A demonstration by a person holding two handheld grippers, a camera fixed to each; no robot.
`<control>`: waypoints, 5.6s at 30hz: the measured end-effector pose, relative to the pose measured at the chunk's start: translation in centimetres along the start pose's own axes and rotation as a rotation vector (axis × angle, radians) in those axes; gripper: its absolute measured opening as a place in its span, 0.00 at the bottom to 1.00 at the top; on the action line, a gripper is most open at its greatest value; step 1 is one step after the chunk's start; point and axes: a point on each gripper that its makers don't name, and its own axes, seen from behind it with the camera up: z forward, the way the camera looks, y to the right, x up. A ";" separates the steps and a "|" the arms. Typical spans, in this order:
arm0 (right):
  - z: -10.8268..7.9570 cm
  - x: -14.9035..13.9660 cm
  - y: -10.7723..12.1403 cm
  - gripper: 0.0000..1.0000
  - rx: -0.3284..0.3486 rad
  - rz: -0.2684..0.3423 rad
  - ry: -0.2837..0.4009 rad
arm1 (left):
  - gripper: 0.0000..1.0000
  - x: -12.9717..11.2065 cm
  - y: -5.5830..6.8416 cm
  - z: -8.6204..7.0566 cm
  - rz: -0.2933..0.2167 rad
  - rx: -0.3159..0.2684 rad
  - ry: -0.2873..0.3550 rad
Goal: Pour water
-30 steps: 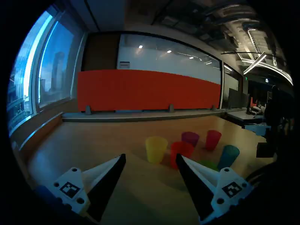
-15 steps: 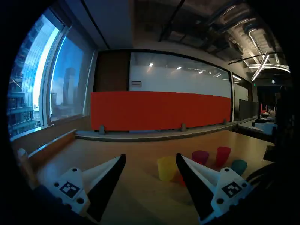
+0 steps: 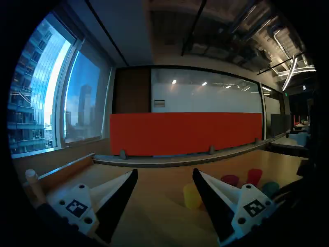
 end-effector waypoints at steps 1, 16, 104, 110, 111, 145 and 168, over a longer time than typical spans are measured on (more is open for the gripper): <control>-0.1 0.1 0.1 1.00 -0.003 0.001 0.000 | 0.99 0.0 -0.3 0.0 0.006 0.011 0.002; -0.5 0.5 0.0 1.00 -0.014 0.022 -0.001 | 0.99 -2.1 -1.9 -0.1 0.012 0.086 0.015; -1.3 1.1 0.3 1.00 -0.016 -0.032 0.042 | 0.99 -8.7 -2.2 0.5 -0.013 0.067 -0.051; -1.2 0.3 0.7 1.00 -0.010 -0.023 0.066 | 0.99 -8.7 -2.2 0.4 -0.013 0.067 -0.051; -1.2 0.1 0.7 1.00 -0.008 -0.020 0.068 | 0.99 -8.7 -2.3 0.4 -0.013 0.067 -0.051; 0.2 -8.3 0.4 1.00 -0.016 0.020 0.022 | 0.99 -8.7 -2.2 0.5 -0.013 0.067 -0.051; 0.7 -9.8 0.6 1.00 -0.032 0.027 -0.023 | 0.99 -8.7 -2.2 0.5 -0.013 0.067 -0.051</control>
